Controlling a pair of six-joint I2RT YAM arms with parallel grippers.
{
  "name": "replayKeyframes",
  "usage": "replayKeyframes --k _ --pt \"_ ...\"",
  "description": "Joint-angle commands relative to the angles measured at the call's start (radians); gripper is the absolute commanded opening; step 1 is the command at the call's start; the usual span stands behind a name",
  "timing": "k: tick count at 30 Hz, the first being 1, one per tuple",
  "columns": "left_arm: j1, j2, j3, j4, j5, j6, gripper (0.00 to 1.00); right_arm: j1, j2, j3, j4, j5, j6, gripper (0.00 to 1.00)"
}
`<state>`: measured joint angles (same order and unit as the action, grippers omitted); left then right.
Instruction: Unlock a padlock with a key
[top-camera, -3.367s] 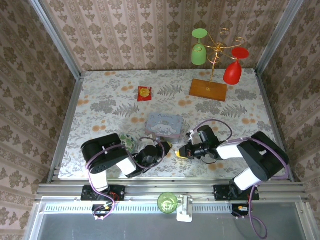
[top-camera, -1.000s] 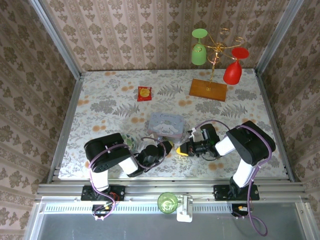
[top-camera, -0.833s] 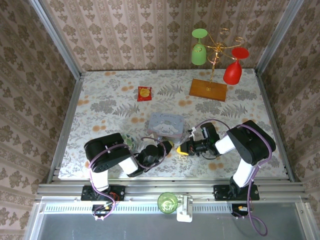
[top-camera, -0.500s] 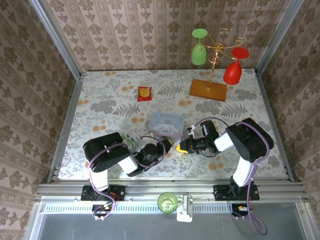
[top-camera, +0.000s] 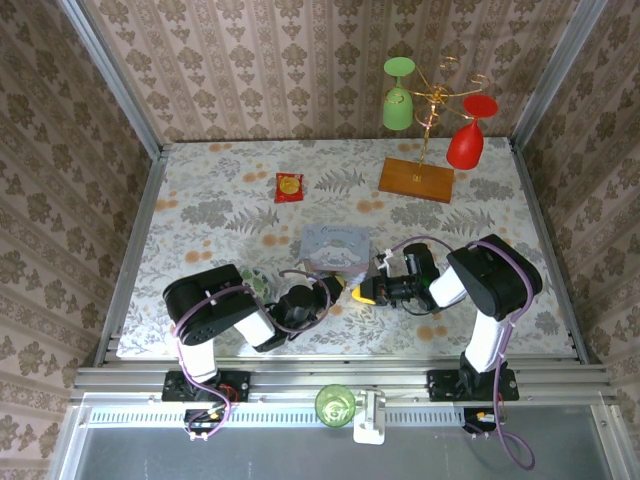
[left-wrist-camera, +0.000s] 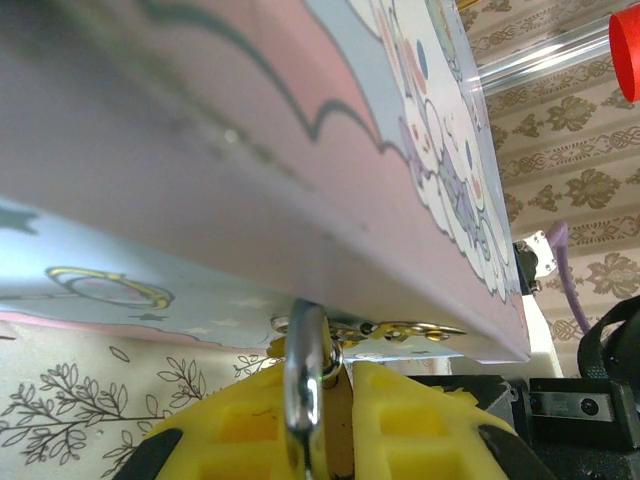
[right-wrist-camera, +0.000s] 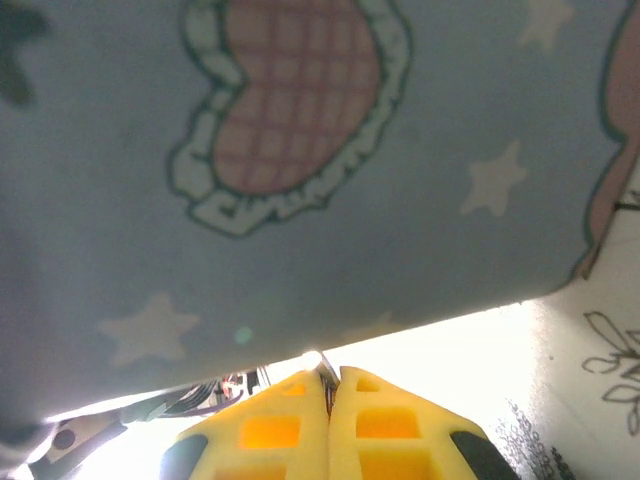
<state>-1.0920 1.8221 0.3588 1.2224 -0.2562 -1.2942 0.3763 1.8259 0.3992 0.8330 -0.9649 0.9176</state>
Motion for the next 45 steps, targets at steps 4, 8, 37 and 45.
replayKeyframes --k 4,8,37,45 --pt "-0.06 -0.006 0.083 0.087 0.158 -0.036 0.0 0.023 -0.044 -0.037 0.078 0.161 0.08 0.0" --pt "-0.05 -0.035 0.083 0.085 0.168 -0.019 0.0 0.012 -0.015 -0.056 0.177 0.148 0.106 0.0" --pt "0.058 0.067 0.057 0.088 0.278 0.032 0.0 -0.008 -0.163 -0.001 -0.347 0.082 -0.104 0.0" --pt "0.057 0.062 0.065 0.084 0.268 0.057 0.0 0.029 -0.308 0.037 -0.701 0.262 -0.103 0.0"
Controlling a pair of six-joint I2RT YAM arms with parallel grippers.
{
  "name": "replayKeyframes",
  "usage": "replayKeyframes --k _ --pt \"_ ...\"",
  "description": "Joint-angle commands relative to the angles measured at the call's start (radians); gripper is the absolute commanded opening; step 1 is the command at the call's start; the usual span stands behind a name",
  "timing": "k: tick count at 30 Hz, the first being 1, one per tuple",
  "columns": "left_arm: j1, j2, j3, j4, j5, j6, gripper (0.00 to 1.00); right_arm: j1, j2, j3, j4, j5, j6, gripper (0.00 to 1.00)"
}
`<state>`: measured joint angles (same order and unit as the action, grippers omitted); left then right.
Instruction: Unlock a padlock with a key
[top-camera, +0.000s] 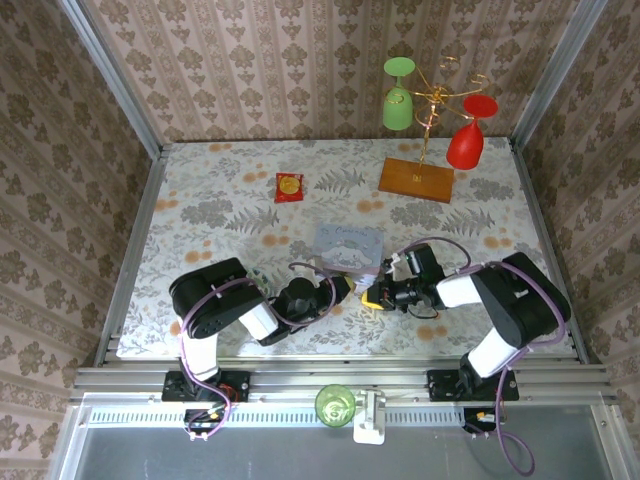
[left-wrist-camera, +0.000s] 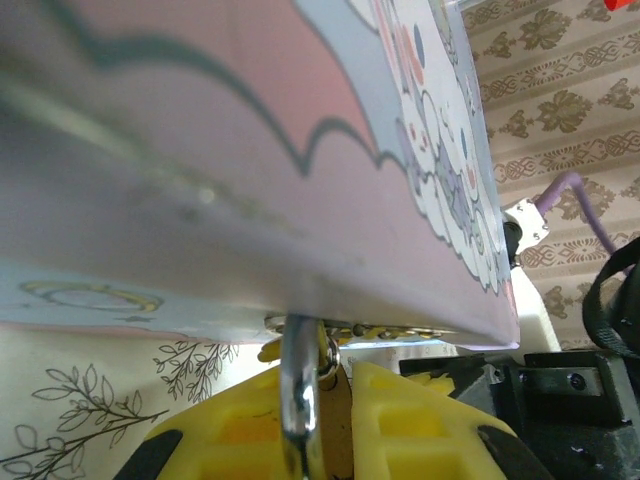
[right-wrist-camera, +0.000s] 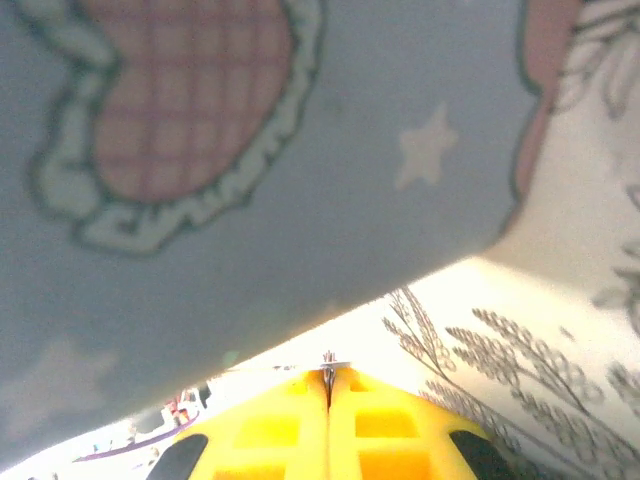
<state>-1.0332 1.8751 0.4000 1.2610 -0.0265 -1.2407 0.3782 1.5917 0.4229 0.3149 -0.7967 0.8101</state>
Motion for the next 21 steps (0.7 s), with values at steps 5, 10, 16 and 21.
replayKeyframes --k 5,10,16,21 --pt "-0.002 0.024 0.033 0.047 0.037 0.0 0.0 0.071 -0.192 0.073 -0.447 0.269 -0.02 0.0" --pt "-0.015 -0.015 0.042 0.041 0.036 0.042 0.0 0.101 -0.282 0.075 -0.497 0.413 0.026 0.0" --pt "-0.021 0.009 0.037 0.043 0.026 0.038 0.0 0.21 -0.274 0.149 -0.579 0.595 0.069 0.0" --pt "-0.031 0.033 0.038 0.045 0.02 0.034 0.0 0.224 -0.232 0.128 -0.454 0.542 0.141 0.0"
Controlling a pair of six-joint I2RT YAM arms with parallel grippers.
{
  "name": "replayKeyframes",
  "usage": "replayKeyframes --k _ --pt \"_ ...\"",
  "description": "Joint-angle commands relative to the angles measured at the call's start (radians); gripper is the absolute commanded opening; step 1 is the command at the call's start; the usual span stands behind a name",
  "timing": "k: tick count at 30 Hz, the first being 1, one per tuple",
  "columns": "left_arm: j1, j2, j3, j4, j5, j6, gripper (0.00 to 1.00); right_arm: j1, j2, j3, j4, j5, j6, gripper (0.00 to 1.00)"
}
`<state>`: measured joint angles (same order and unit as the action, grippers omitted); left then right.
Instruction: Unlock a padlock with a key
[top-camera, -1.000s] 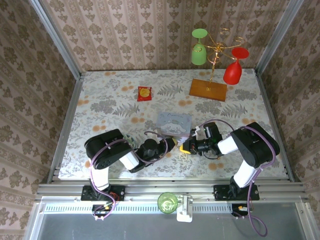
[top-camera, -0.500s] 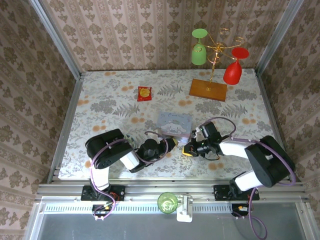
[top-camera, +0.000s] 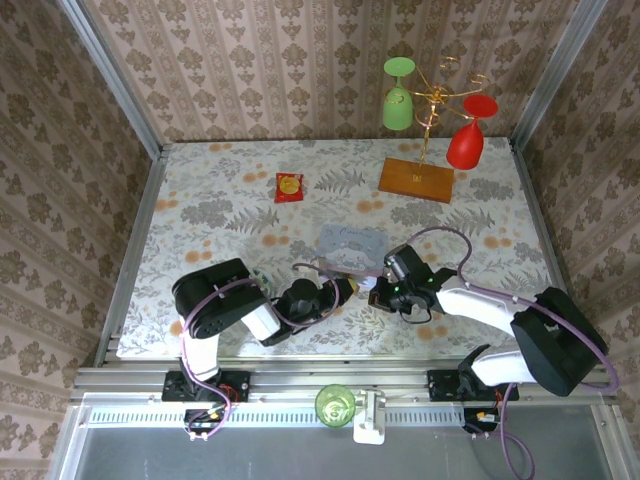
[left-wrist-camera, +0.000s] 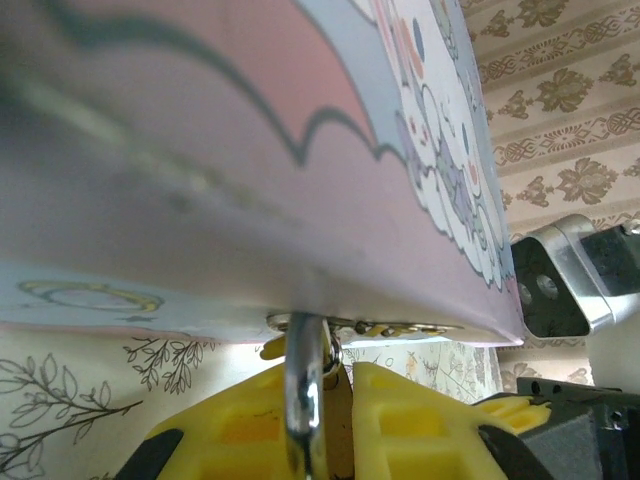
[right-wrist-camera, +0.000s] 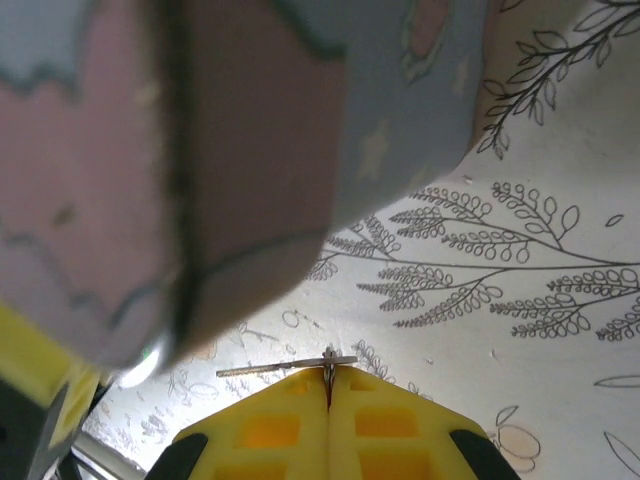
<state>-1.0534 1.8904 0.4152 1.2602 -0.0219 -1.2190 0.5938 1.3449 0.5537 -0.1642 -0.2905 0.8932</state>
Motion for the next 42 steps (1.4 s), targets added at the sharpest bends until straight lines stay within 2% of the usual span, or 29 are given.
replayKeyframes --k 1,6,9,13,15,17,19,22,23,25,27,28,31,33,36,39,42 --pt "-0.01 0.017 0.021 0.045 0.014 0.016 0.0 0.017 0.013 0.004 0.009 0.051 0.056 0.0" --pt "-0.012 0.012 0.011 0.045 0.004 0.025 0.0 0.028 0.038 0.036 -0.049 0.109 0.05 0.0" --pt "-0.011 0.006 0.011 0.043 0.007 0.031 0.0 0.042 0.069 0.018 0.014 0.131 0.096 0.0" --pt "-0.013 0.015 0.011 0.044 -0.001 0.02 0.0 0.138 0.06 0.028 0.006 0.301 0.136 0.0" --pt "-0.013 0.024 0.009 0.044 -0.004 0.017 0.0 0.175 0.06 0.061 -0.044 0.365 0.09 0.0" --pt "-0.011 0.032 0.005 0.042 -0.008 0.008 0.0 0.226 0.065 0.117 -0.17 0.493 0.016 0.0" --pt "-0.01 0.039 0.002 0.042 -0.01 -0.002 0.0 0.238 0.063 0.12 -0.22 0.524 -0.025 0.0" --pt "-0.011 0.051 0.005 0.042 -0.01 -0.003 0.0 0.233 0.03 0.072 -0.188 0.452 -0.052 0.0" --pt "-0.012 0.057 0.007 0.042 -0.011 -0.004 0.03 0.229 0.014 0.059 -0.171 0.412 -0.052 0.0" --pt "-0.021 0.061 0.003 0.041 -0.03 -0.005 0.22 0.225 -0.008 0.035 -0.149 0.356 -0.035 0.0" --pt "-0.026 0.056 -0.004 0.035 -0.051 0.011 0.3 0.221 -0.034 0.022 -0.141 0.325 -0.024 0.0" --pt "-0.031 0.048 -0.015 0.028 -0.069 0.007 0.38 0.218 -0.055 0.017 -0.141 0.317 -0.019 0.0" --pt "-0.038 0.035 -0.061 0.015 -0.112 -0.042 0.39 0.198 -0.107 0.011 -0.149 0.28 -0.025 0.0" --pt "-0.048 0.018 -0.09 -0.012 -0.134 -0.066 0.44 0.179 -0.13 0.007 -0.151 0.251 -0.034 0.0" --pt "-0.103 -0.084 -0.114 -0.175 -0.206 -0.065 0.48 0.157 -0.161 -0.01 -0.118 0.191 -0.039 0.0" --pt "-0.172 -0.26 -0.096 -0.414 -0.313 0.015 0.5 0.151 -0.194 -0.025 -0.074 0.148 -0.032 0.0" --pt "-0.189 -0.386 -0.095 -0.424 -0.344 0.136 0.51 0.138 -0.205 -0.03 -0.033 0.089 -0.028 0.0"
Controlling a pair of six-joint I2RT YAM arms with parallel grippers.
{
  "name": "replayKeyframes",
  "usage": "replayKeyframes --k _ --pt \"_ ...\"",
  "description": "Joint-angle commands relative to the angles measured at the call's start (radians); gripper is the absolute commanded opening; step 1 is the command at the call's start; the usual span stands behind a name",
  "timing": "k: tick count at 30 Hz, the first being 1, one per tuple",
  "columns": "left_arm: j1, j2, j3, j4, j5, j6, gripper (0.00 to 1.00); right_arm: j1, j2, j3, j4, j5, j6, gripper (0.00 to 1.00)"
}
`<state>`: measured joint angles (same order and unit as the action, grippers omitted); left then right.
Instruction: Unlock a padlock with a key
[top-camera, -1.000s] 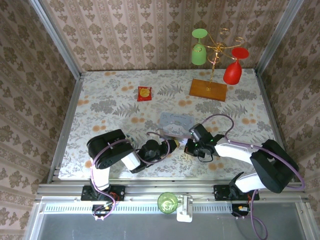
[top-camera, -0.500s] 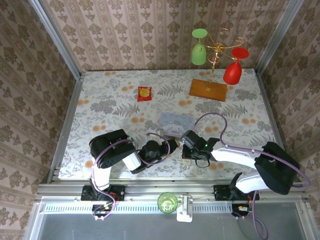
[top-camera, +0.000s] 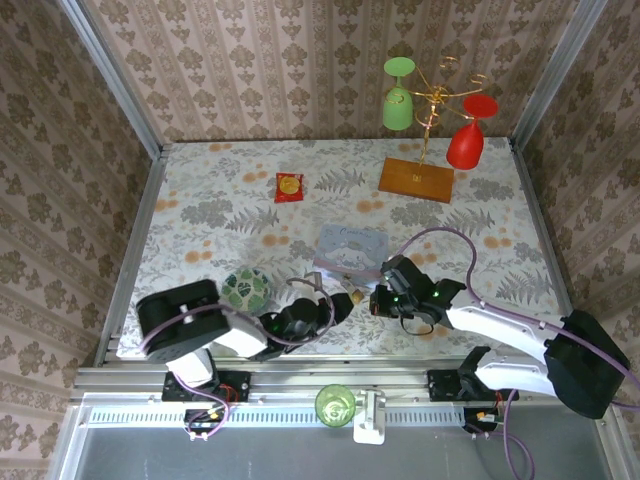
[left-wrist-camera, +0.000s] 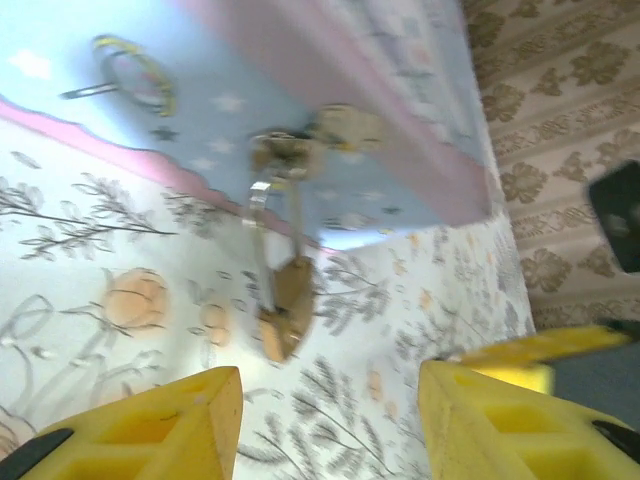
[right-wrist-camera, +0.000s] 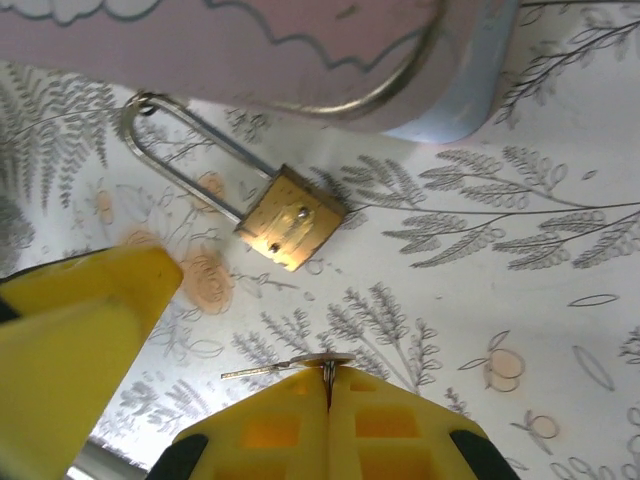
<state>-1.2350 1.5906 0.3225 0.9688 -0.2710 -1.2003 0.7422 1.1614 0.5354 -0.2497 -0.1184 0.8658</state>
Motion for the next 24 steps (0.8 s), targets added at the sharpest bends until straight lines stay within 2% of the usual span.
replayKeyframes --k 1,4,6,8,12,19,24 --pt "0.0 -0.122 0.011 -0.15 -0.079 0.157 0.51 -0.016 -0.028 -0.024 0.093 -0.124 0.01 0.0" --pt "0.014 -0.176 0.035 -0.149 -0.031 0.249 0.39 -0.04 -0.08 -0.063 0.216 -0.209 0.061 0.0" --pt "0.02 -0.188 0.023 -0.098 -0.001 0.278 0.3 -0.065 -0.118 -0.063 0.221 -0.241 0.071 0.0" --pt "0.023 -0.189 0.02 -0.061 0.032 0.29 0.26 -0.08 -0.155 -0.061 0.213 -0.264 0.071 0.0" --pt "0.008 -0.177 0.055 0.001 0.097 0.347 0.34 -0.106 -0.196 -0.067 0.247 -0.328 0.119 0.0" --pt "-0.017 -0.123 -0.012 0.274 0.01 0.336 0.41 -0.11 -0.215 -0.063 0.232 -0.332 0.122 0.0" --pt "-0.017 -0.124 0.002 0.249 0.011 0.337 0.4 -0.113 -0.216 -0.066 0.248 -0.339 0.141 0.0"
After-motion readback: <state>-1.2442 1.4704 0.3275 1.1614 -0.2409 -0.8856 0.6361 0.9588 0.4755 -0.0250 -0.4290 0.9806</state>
